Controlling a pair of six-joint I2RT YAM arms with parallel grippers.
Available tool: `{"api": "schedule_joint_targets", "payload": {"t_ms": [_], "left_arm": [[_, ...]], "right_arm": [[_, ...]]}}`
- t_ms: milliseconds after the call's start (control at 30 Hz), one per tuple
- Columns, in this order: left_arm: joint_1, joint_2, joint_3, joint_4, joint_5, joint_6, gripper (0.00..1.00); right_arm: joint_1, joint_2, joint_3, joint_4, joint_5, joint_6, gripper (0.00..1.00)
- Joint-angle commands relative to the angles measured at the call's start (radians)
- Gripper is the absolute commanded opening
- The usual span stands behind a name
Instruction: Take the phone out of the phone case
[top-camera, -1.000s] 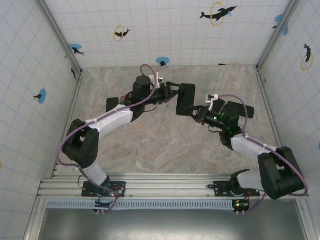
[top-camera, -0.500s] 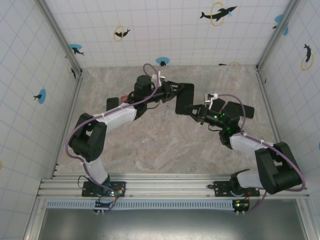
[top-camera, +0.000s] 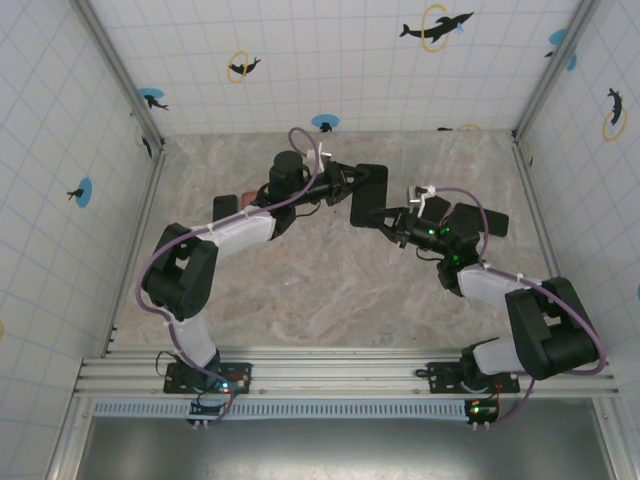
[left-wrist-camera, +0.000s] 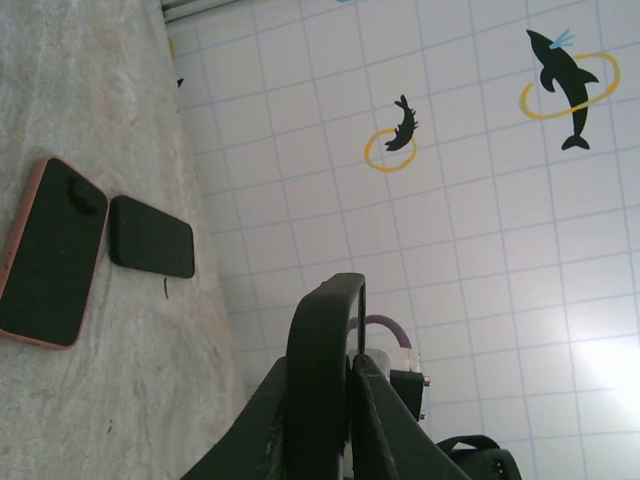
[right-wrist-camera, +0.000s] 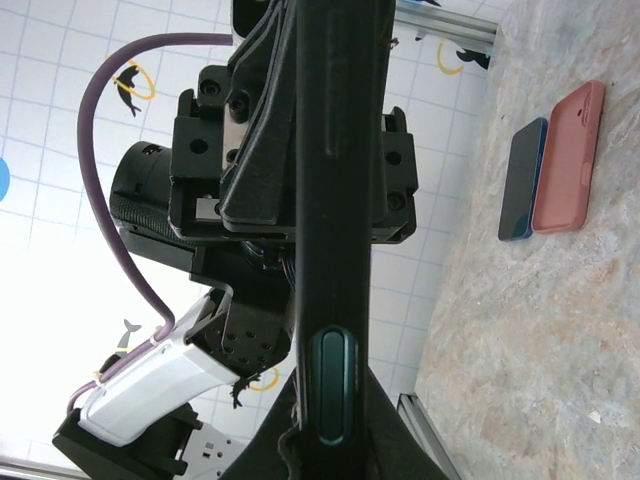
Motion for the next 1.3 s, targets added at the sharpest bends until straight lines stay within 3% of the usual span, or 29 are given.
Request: {"api": "schedule_joint_targets", "payload": {"t_ms": [0, 100, 233, 467, 767, 967, 1133, 1267], "left_arm": [[0.0, 0.008, 0.039, 0.06, 0.041, -0.008, 0.14], [0.001, 0.003, 0.029, 0.06, 0.03, -0.01, 0.1], [0.001, -0.014, 0.011, 0.062, -0.015, -0.011, 0.04], [0.001, -0.066, -0.045, 0.103, -0.196, -0.037, 0.0], [-0.078, -0.096, -0.1, 0.21, -0.458, -0.087, 0.0], [-0.144, -0.11, -0.121, 0.256, -0.644, -0.079, 0.02], [-0.187, -0.093, -0.121, 0.326, -0.716, -0.104, 0.02], [-0.211, -0.069, -0.119, 0.367, -0.74, -0.135, 0.01]], "right_arm": [[-0.003, 0.011, 0.031, 0.079, -0.039, 0.004, 0.04], [-0.004, 0.004, 0.022, 0.062, -0.027, -0.012, 0.08], [-0.005, -0.001, 0.008, 0.074, -0.013, -0.019, 0.25], [-0.006, -0.039, -0.045, 0.053, 0.061, -0.056, 0.44], [0.077, -0.145, -0.179, 0.055, 0.324, -0.101, 0.46], [0.128, -0.158, -0.214, 0.153, 0.404, -0.114, 0.45], [0.136, -0.177, -0.235, 0.232, 0.512, -0.132, 0.44], [0.143, -0.171, -0.238, 0.263, 0.535, -0.139, 0.35]]}}
